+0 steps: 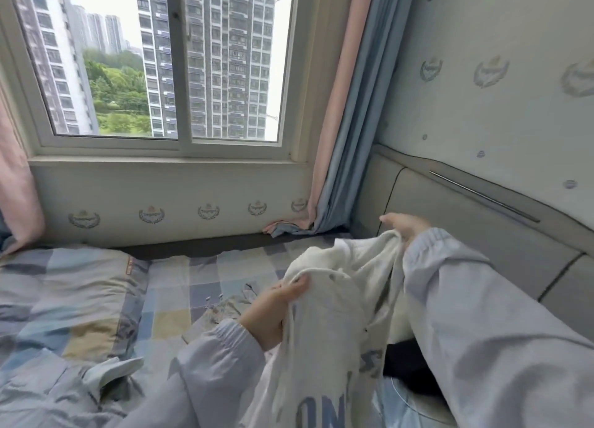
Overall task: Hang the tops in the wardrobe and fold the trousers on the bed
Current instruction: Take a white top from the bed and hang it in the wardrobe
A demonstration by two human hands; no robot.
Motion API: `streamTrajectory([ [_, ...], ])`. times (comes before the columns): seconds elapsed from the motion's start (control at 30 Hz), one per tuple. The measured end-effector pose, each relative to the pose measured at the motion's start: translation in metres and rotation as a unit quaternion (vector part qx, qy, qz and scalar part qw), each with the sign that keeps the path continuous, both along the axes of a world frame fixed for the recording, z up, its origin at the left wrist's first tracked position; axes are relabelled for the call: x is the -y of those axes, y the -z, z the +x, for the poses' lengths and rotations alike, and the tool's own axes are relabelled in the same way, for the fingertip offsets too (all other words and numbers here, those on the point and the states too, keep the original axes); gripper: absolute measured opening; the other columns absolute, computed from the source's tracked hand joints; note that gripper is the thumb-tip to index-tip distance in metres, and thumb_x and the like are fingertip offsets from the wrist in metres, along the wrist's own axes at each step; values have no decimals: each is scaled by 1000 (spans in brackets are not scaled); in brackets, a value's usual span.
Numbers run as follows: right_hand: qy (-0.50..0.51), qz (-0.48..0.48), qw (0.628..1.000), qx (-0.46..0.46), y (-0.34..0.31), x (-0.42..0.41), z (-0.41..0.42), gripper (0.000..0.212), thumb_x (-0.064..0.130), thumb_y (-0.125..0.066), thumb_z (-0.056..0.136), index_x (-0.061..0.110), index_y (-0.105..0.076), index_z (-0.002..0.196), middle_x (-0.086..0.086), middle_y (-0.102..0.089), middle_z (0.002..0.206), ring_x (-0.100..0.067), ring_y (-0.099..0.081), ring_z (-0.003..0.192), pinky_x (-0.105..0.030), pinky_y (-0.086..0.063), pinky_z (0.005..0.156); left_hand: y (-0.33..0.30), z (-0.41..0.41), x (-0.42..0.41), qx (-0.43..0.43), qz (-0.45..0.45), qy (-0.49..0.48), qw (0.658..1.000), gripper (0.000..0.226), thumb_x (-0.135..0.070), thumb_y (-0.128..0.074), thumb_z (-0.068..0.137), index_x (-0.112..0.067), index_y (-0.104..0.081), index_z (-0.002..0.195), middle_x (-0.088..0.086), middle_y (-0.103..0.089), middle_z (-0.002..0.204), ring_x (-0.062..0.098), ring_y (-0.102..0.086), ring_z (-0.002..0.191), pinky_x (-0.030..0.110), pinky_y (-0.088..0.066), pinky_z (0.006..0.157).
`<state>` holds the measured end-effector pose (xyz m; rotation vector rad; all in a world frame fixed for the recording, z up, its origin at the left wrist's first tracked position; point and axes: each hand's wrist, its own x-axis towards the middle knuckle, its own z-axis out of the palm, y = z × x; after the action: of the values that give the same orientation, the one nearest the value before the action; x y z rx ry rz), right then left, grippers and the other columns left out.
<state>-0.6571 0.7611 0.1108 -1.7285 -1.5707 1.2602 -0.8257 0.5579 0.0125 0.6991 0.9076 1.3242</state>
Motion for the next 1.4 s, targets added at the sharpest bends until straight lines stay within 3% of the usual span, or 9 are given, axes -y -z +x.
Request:
streamTrajectory([
  [0.13, 10, -34, 999, -14, 13, 12, 35, 24, 26, -62, 86, 5, -55, 77, -13, -56, 76, -25, -53, 65, -33, -45, 65, -18, 0, -20, 41, -41, -74, 996, 47, -40, -45, 93, -4, -58, 121, 17, -70, 100, 27, -68, 86, 38, -54, 73],
  [0.3, 26, 90, 990, -103, 13, 9, 67, 11, 4, -62, 82, 13, -58, 86, -8, -58, 83, -20, -53, 70, -31, -46, 69, -65, 17, -41, 54, -23, -86, 995, 46, -41, -48, 93, -4, -59, 117, 15, -71, 99, 25, -70, 87, 37, -53, 75],
  [0.47, 25, 57, 991, -119, 37, 37, 89, 93, 53, -70, 73, 18, -25, 145, 0, -43, 135, -23, -48, 121, -41, -44, 99, -120, 36, -50, 59, 31, -61, 996, 52, -47, -49, 91, -3, -59, 117, 16, -69, 106, 26, -67, 94, 38, -51, 78],
  [0.63, -28, -171, 951, -256, 86, 74, 77, 82, 83, -52, 60, 16, -59, 106, -10, -61, 89, -23, -57, 78, -25, -37, 65, -158, 39, -53, 65, 110, -28, 991, 49, -48, -47, 92, -5, -63, 107, 13, -71, 101, 24, -70, 88, 38, -55, 76],
  [0.8, -109, -119, 851, -500, 71, 90, 36, 75, 58, -83, 42, 14, -74, 102, -10, -69, 110, -25, -67, 100, -39, -46, 93, -176, 26, -47, 74, 149, -20, 986, 50, -49, -43, 94, -5, -65, 99, 13, -73, 93, 24, -71, 82, 35, -59, 72],
  [0.9, -220, -67, 914, -335, 56, 96, 22, 112, 49, -92, 27, 15, -55, 127, -11, -60, 122, -28, -59, 109, -42, -50, 91, -181, 7, -45, 70, 156, -66, 983, 47, -46, -45, 94, -5, -64, 107, 14, -70, 105, 23, -71, 87, 33, -59, 69],
  [1.07, -225, 87, 967, -85, 37, 105, 6, 90, 25, -77, 49, 24, -45, 133, -1, -61, 114, -22, -60, 104, -36, -54, 87, -176, -25, -43, 38, 136, -132, 981, 44, -41, -52, 93, -5, -61, 116, 14, -68, 112, 24, -69, 96, 35, -57, 72],
  [1.13, -152, 148, 972, -101, 24, 107, 19, 74, 12, -73, 55, 14, -48, 125, -1, -58, 100, -14, -58, 88, -19, -54, 72, -173, -41, -40, 25, 133, -158, 978, 37, -37, -55, 92, -7, -62, 113, 13, -69, 108, 22, -71, 89, 33, -57, 67],
  [1.4, 139, 331, 891, -278, -27, 131, 43, 35, 2, -61, 72, 30, -55, 93, 1, -62, 96, -24, -62, 94, -40, -53, 88, -112, -62, -36, -167, 118, -137, 969, 11, -25, -59, 92, -22, -66, 98, 7, -68, 102, 26, -63, 98, 44, -52, 90],
])
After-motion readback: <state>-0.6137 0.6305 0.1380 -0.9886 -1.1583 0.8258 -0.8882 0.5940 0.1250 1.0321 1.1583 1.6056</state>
